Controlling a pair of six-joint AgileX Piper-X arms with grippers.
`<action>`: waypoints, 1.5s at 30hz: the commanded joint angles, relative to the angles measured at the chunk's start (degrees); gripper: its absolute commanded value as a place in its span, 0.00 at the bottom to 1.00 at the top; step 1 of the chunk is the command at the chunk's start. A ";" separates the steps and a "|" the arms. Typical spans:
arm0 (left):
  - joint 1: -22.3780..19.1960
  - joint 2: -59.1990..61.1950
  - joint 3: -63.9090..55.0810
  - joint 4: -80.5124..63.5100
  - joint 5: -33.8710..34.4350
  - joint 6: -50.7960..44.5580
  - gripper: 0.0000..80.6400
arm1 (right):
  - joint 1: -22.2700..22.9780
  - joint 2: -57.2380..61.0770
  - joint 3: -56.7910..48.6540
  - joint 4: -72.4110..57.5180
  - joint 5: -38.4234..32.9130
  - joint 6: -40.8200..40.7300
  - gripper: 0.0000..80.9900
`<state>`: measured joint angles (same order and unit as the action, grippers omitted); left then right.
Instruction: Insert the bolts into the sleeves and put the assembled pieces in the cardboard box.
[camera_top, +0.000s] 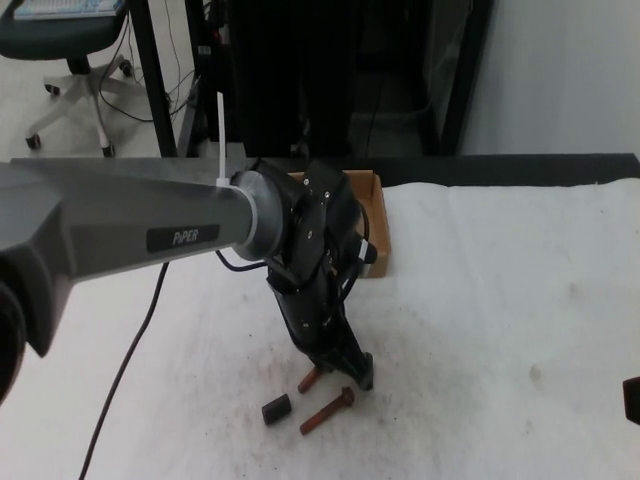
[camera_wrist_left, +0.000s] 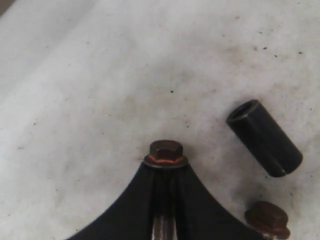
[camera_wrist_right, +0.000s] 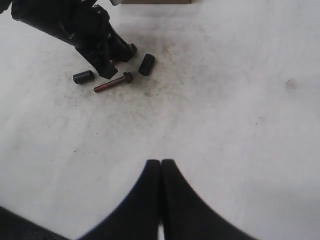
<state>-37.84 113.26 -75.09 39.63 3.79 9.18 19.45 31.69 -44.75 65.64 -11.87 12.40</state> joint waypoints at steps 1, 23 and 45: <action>0.22 -2.13 -0.45 0.80 -2.55 -1.80 0.00 | -0.18 -0.48 -0.12 0.01 -0.49 -0.24 0.00; 6.28 -58.56 33.11 4.30 -7.93 -6.75 0.00 | 2.82 30.61 -0.25 -24.64 -18.53 2.35 0.01; 9.87 -76.69 38.07 5.17 -7.98 -6.60 0.00 | 25.36 73.21 -36.02 -20.91 -3.19 0.75 0.49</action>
<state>-29.22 38.09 -36.77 43.80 -3.66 2.97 44.25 103.44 -77.81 41.62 -19.16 15.34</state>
